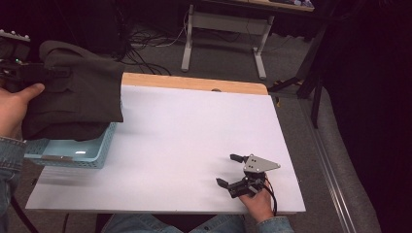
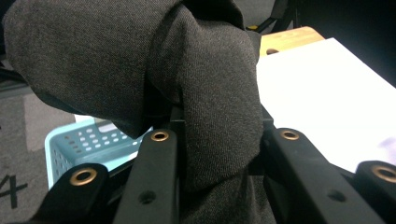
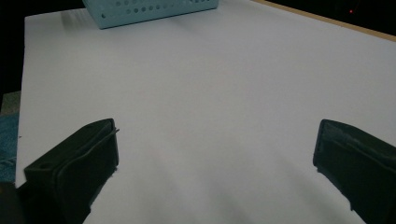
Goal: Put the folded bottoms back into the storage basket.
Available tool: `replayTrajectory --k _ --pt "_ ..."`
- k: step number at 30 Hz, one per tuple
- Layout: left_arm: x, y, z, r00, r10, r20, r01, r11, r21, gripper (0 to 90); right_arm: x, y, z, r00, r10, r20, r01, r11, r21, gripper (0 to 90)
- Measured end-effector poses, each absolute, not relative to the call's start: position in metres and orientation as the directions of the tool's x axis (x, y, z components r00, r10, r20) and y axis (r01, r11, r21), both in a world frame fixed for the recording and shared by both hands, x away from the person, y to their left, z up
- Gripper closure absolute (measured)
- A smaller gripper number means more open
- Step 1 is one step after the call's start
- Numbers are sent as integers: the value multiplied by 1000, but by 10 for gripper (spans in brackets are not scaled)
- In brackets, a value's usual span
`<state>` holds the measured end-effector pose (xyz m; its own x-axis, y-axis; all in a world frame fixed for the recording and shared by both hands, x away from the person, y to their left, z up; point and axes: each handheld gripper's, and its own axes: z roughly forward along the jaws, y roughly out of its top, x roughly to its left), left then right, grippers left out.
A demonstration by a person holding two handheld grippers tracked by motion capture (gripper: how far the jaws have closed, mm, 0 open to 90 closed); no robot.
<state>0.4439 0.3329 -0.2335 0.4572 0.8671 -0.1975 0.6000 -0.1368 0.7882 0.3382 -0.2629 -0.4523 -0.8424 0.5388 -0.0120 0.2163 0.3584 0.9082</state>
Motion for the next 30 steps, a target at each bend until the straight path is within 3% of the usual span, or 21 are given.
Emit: replayTrajectory --k 30 --pt "460 364 -290 443 856 -266 713 -157 683 721 338 -262 -453 -846 532 -11 216 363 906 8"
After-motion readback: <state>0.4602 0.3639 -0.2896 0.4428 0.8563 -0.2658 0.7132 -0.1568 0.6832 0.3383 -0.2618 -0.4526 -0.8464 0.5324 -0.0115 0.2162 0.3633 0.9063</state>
